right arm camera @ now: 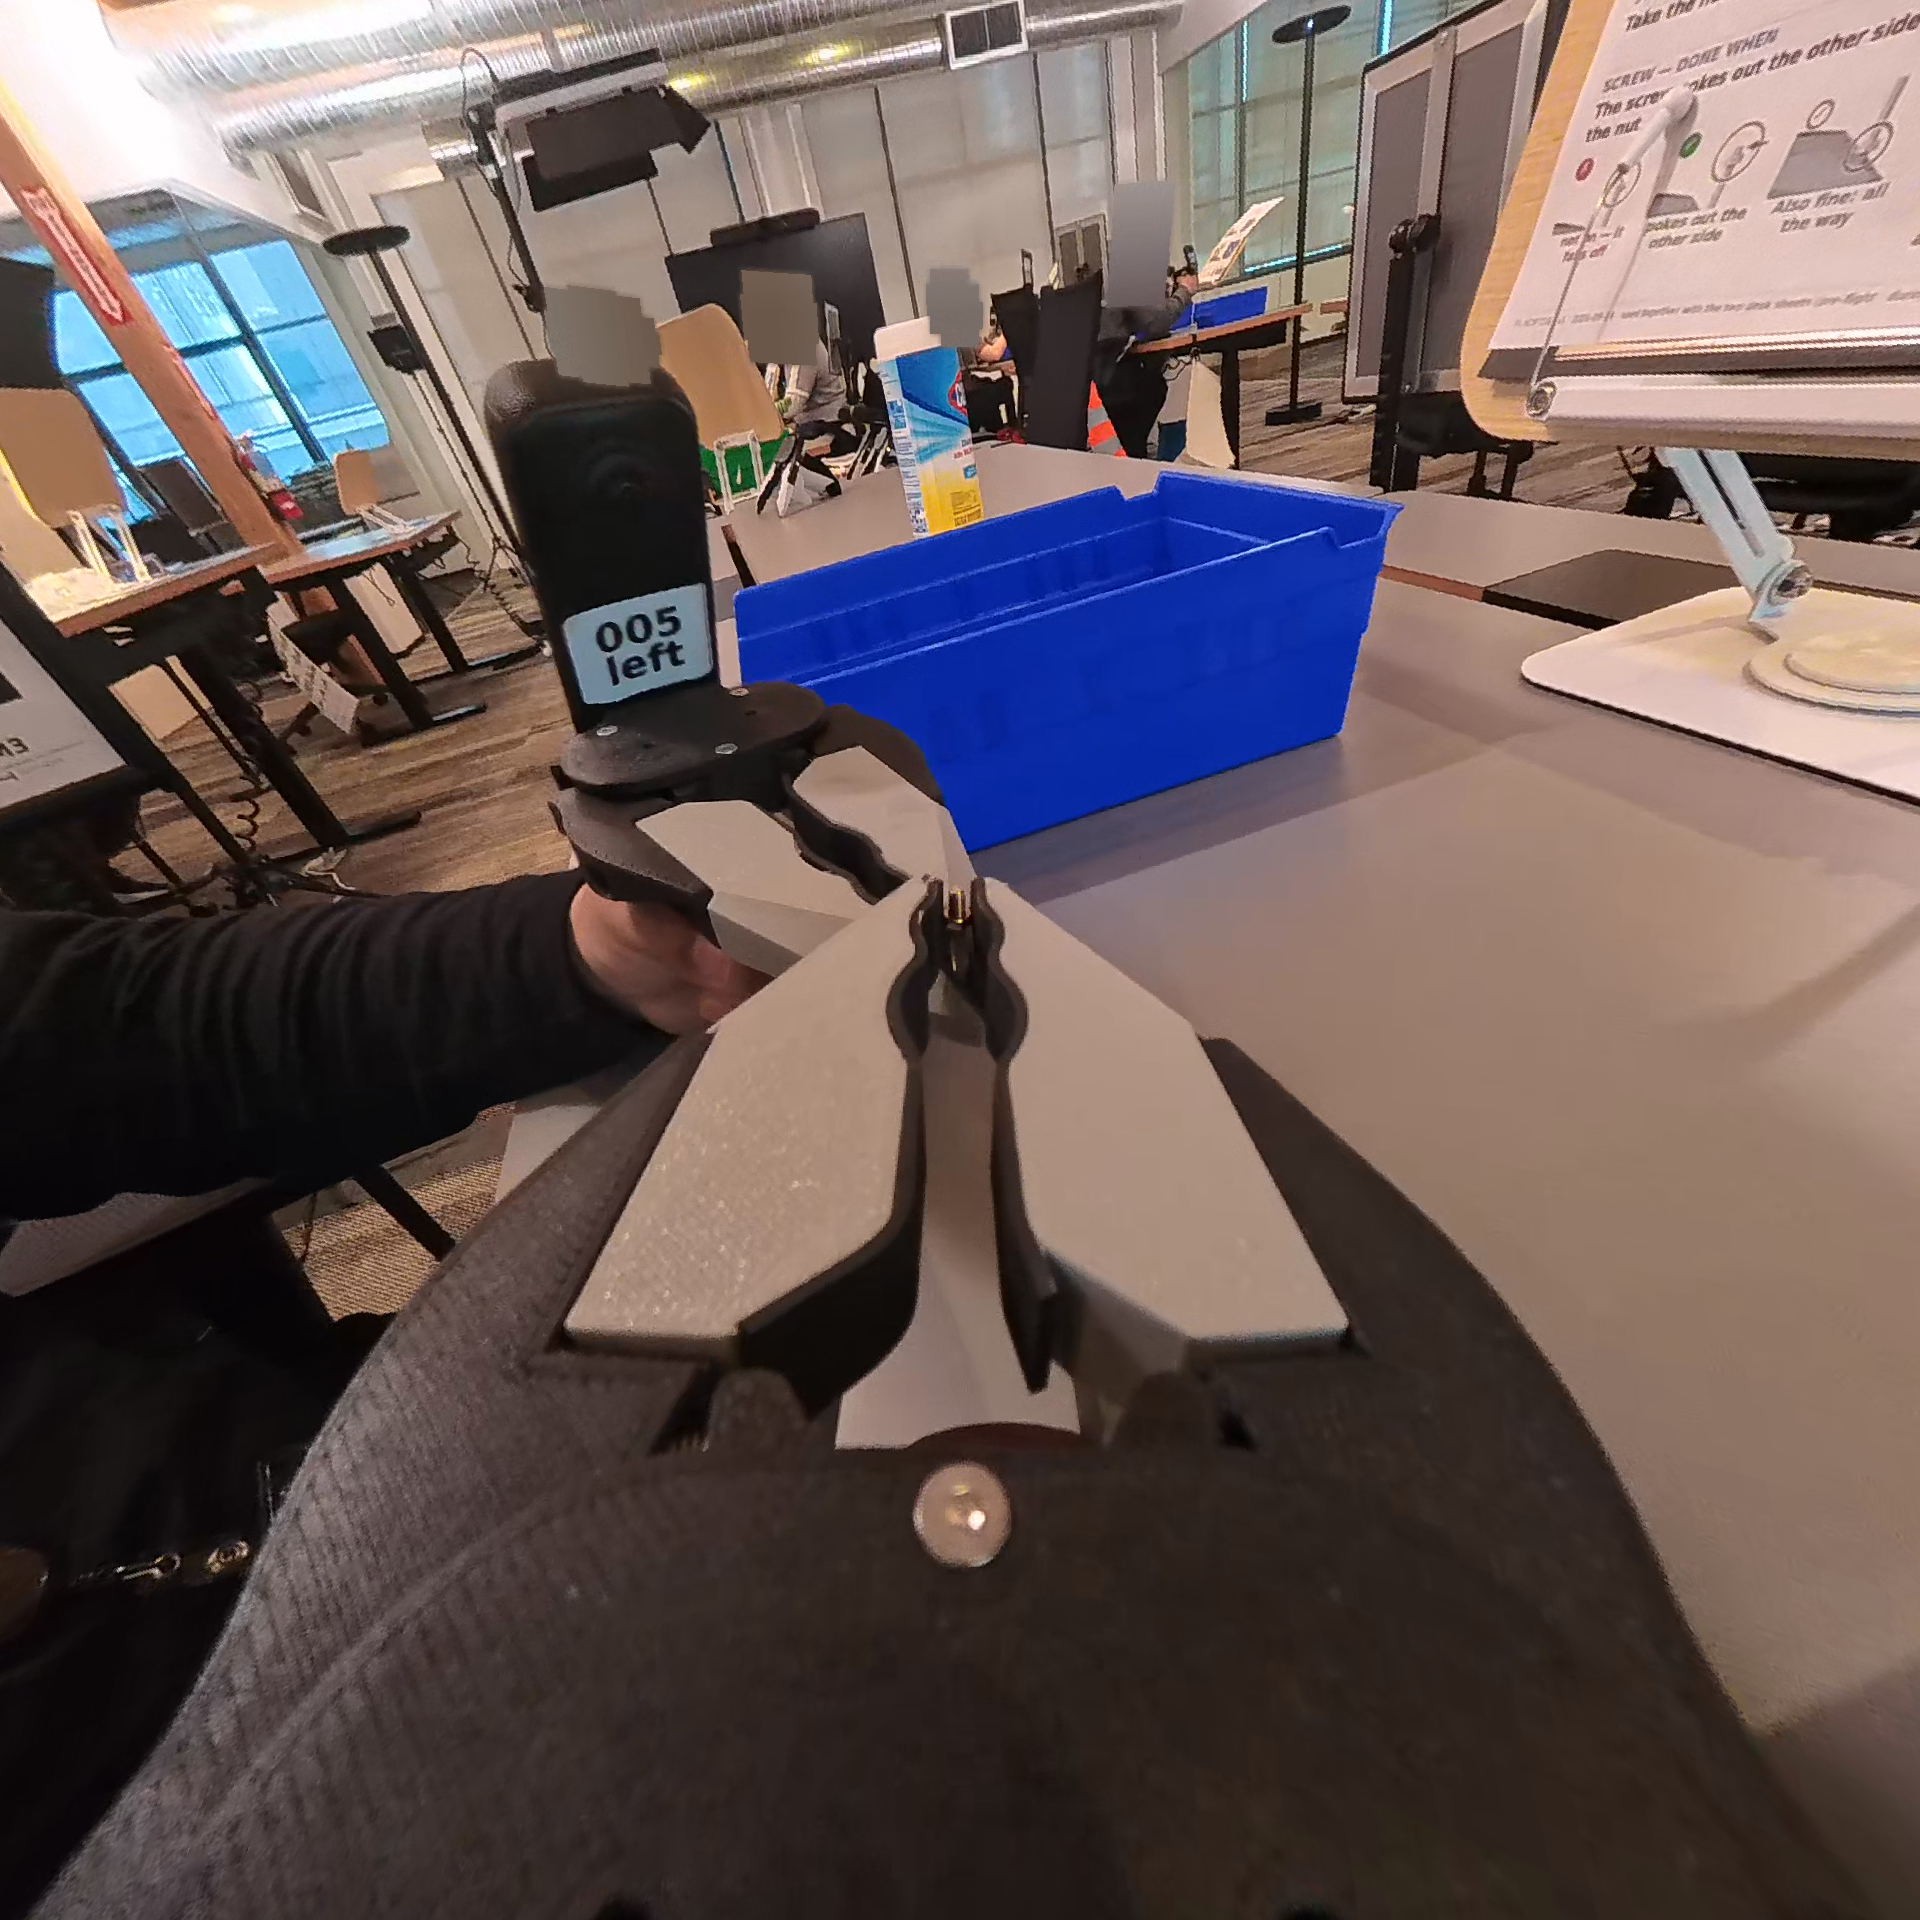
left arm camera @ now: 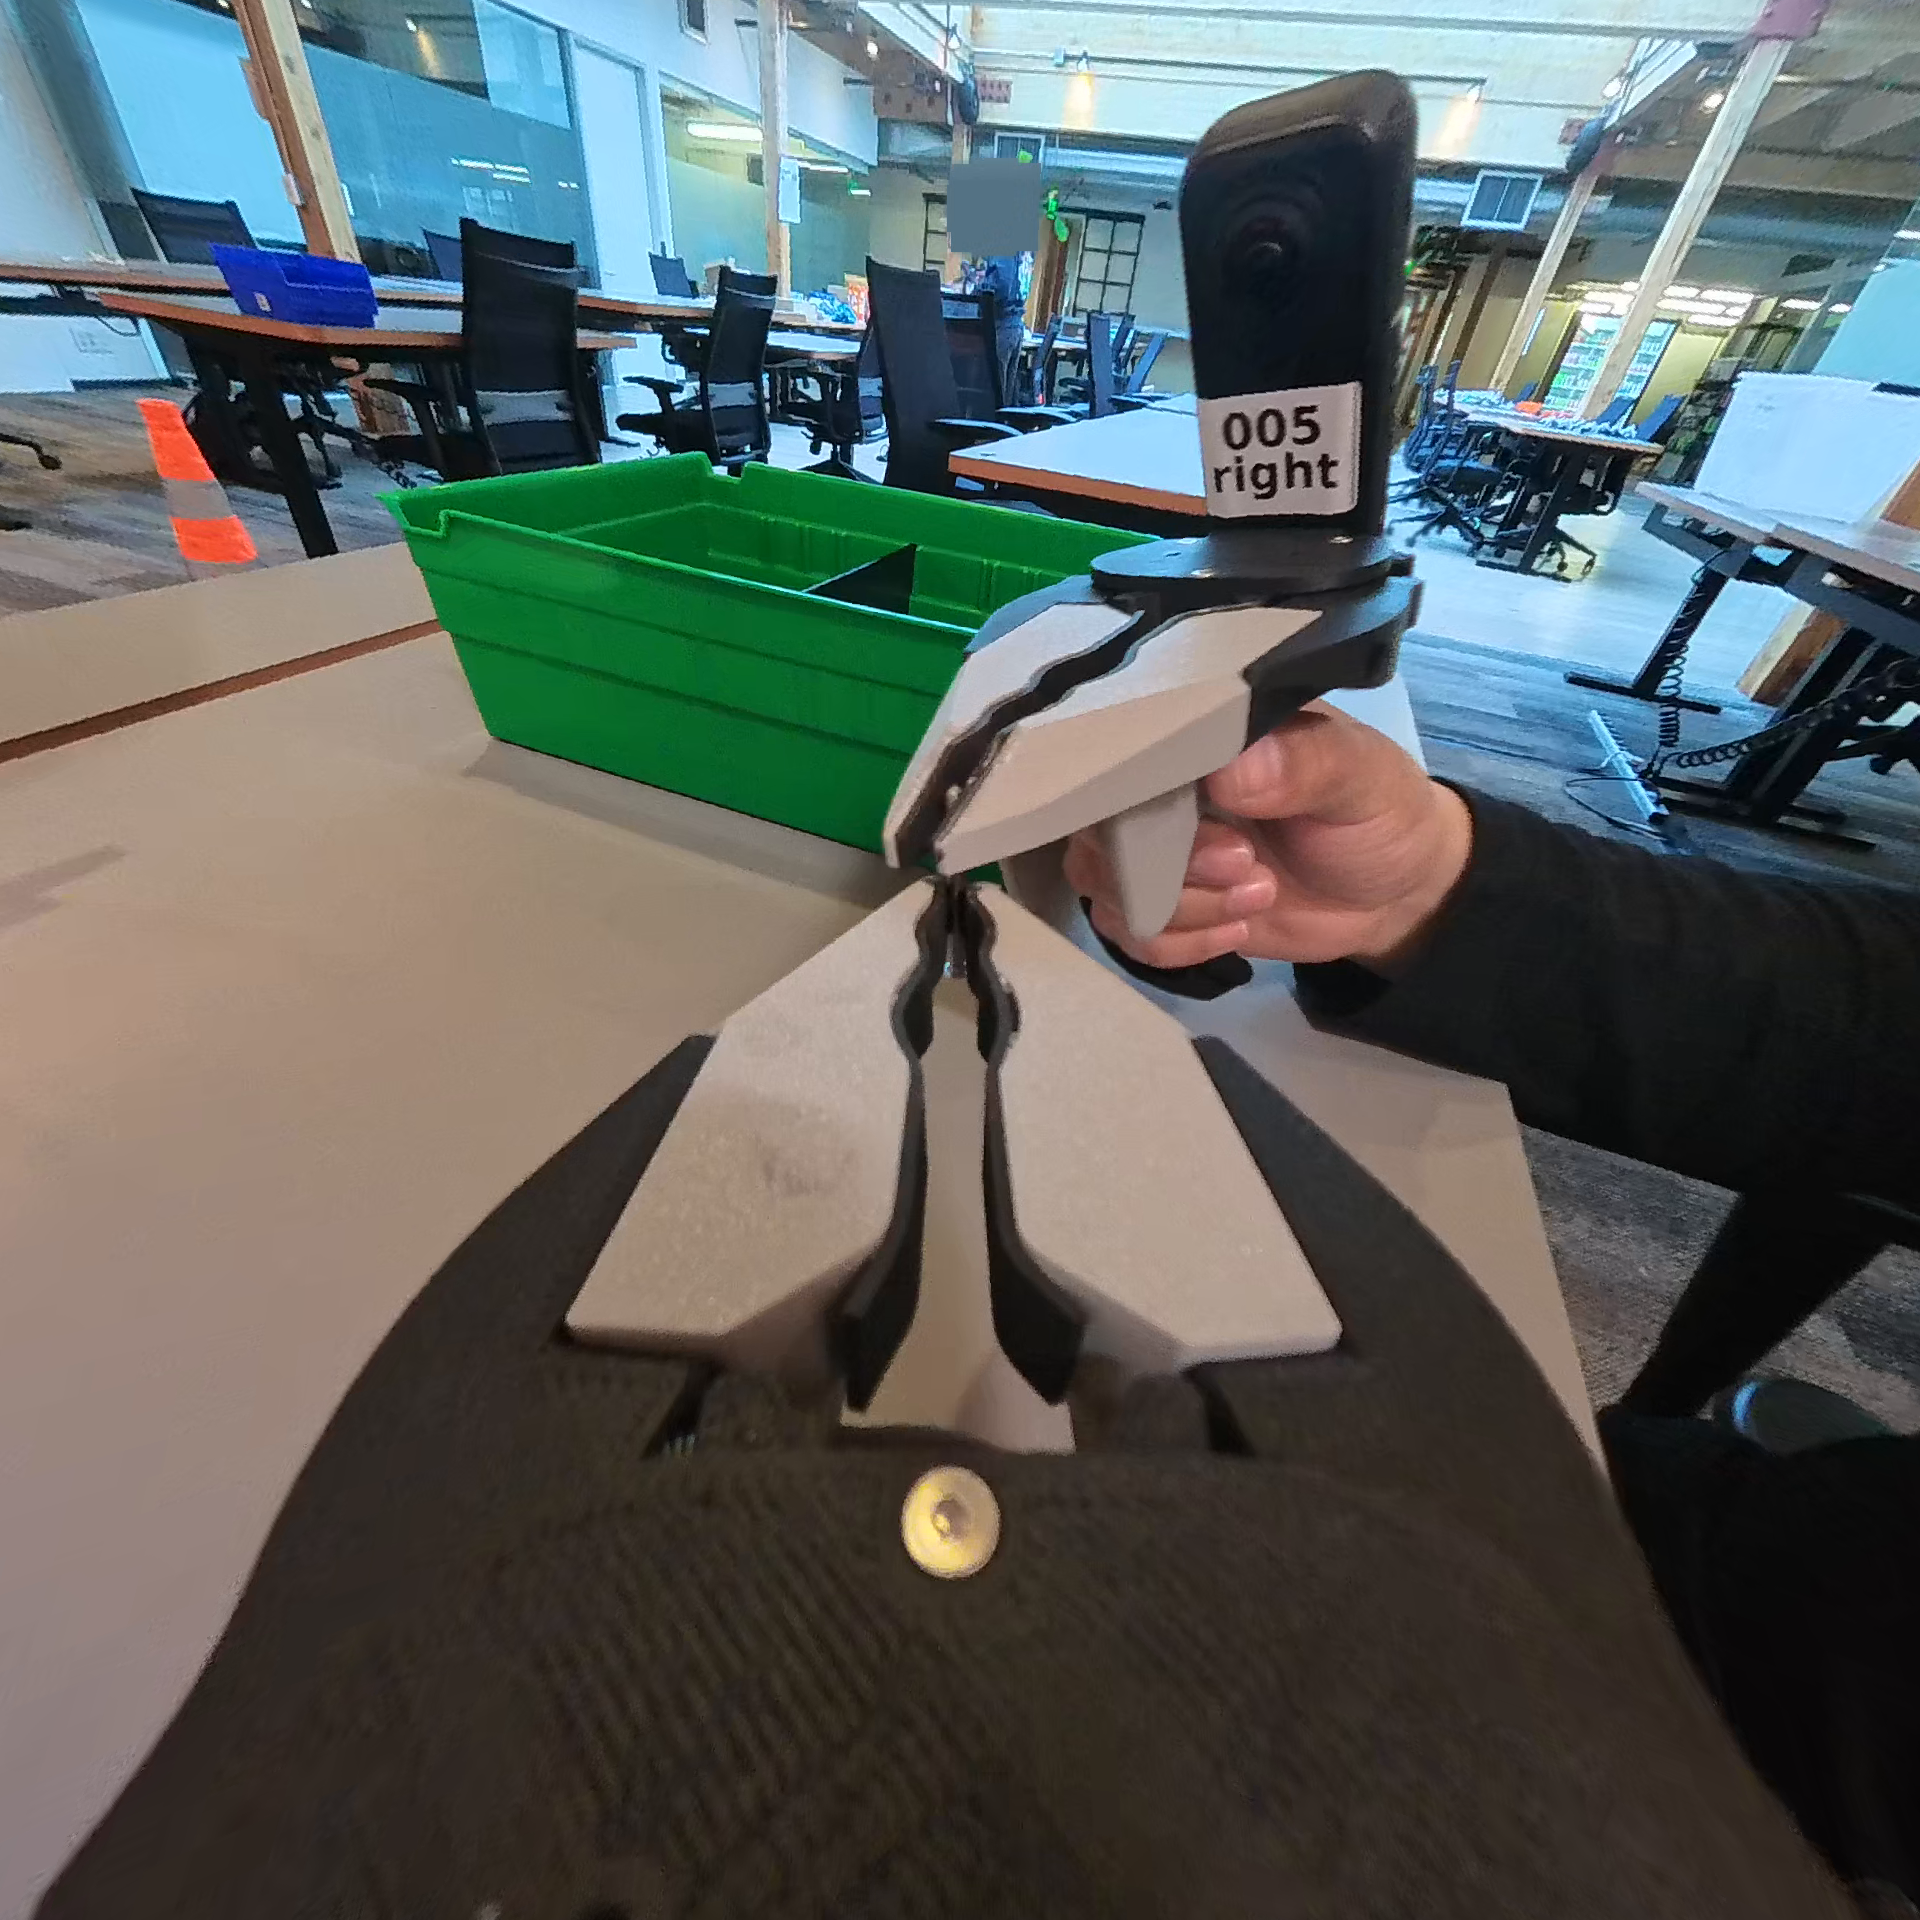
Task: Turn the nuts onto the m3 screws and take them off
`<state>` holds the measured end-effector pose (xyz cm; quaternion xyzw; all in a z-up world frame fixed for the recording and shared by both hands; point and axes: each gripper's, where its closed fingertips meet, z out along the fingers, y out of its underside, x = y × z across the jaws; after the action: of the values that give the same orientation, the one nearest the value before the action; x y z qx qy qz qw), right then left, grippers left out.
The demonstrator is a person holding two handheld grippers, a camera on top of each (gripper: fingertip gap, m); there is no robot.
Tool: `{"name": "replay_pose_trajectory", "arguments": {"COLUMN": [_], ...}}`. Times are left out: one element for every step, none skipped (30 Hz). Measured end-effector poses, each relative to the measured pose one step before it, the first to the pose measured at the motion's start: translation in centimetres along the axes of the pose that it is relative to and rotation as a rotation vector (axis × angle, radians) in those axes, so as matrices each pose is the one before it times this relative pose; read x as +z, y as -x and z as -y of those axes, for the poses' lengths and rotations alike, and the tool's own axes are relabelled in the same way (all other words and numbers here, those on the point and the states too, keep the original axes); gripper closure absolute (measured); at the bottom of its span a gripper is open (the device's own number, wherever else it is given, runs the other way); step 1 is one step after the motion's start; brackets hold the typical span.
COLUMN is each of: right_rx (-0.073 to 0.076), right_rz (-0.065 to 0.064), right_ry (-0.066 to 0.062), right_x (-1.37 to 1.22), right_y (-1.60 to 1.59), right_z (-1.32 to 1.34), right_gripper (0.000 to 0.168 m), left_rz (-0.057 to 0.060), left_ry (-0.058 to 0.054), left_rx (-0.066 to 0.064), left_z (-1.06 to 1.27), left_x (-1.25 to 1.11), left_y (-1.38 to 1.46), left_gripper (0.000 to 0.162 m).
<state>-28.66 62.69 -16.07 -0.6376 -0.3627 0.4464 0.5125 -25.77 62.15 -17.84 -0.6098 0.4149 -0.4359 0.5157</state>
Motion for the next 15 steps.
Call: {"name": "replay_pose_trajectory", "arguments": {"right_rx": [0.0052,0.0064,0.0059,0.0025,0.0004,0.001,0.0003,-0.0017,-0.0006,0.0015,0.003,0.0028,0.0014,0.0034,0.0063], "right_rz": [0.0049,0.0059,0.0043,0.0011,-0.0001,0.0017,0.0032,0.0023,0.0014,0.0016,0.0022,-0.0028,-0.0068,-0.0046,-0.0021], "right_ry": [-0.0047,-0.0074,-0.0051,-0.0027,-0.0002,0.0009,0.0006,0.0007,0.0006,0.0003,0.0008,0.0023,0.0042,0.0004,-0.0053], "right_x": [-0.03,-0.043,-0.055,-0.031,-0.005,0.029,0.031,0.014,0.012,0.002,0.015,0.028,0.058,0.047,0.03], "right_y": [0.041,0.063,0.026,-0.007,-0.013,0.02,0.066,0.058,0.029,0.019,0.018,-0.06,-0.133,-0.097,-0.057], "right_z": [0.074,0.111,0.071,0.033,-0.005,-0.019,-0.022,-0.017,-0.021,-0.021,-0.043,-0.081,-0.105,-0.041,0.06], "right_gripper": [0.167,0.167,0.167,0.167,0.167,0.167,0.166,0.167,0.167,0.167,0.167,0.167,0.167,0.166,0.166], "left_rz": [-0.0038,0.0004,0.0025,0.0003,0.0013,-0.0005,-0.0027,-0.0021,-0.001,-0.0007,0.0001,0.0097,0.0152,0.0127,0.0066], "left_ry": [-0.0045,-0.0031,0.0012,0.0018,0.0013,0.0017,0.002,0.0012,0.0015,0.002,0.005,0.0089,0.0111,0.0078,-0.0008], "left_rx": [-0.0058,0.0005,0.0048,0.0027,0.0026,0.0024,0.0023,0.0025,0.0013,0.0009,0.0045,0.0135,0.0157,0.0096,0.0003], "left_z": [0.066,0.048,-0.022,-0.027,-0.02,-0.026,-0.028,-0.019,-0.023,-0.026,-0.05,-0.096,-0.142,-0.105,0.002], "left_x": [-0.006,-0.006,0.007,0.015,0.021,0.009,0.019,0.003,-0.006,0.005,0.003,-0.013,0.013,0.018,0.007], "left_y": [-0.042,-0.015,0.012,-0.025,-0.003,-0.027,-0.051,-0.046,-0.027,-0.009,-0.011,0.12,0.181,0.148,0.095], "left_gripper": [0.162,0.162,0.162,0.162,0.162,0.162,0.162,0.162,0.162,0.162,0.162,0.162,0.162,0.162,0.162]}}
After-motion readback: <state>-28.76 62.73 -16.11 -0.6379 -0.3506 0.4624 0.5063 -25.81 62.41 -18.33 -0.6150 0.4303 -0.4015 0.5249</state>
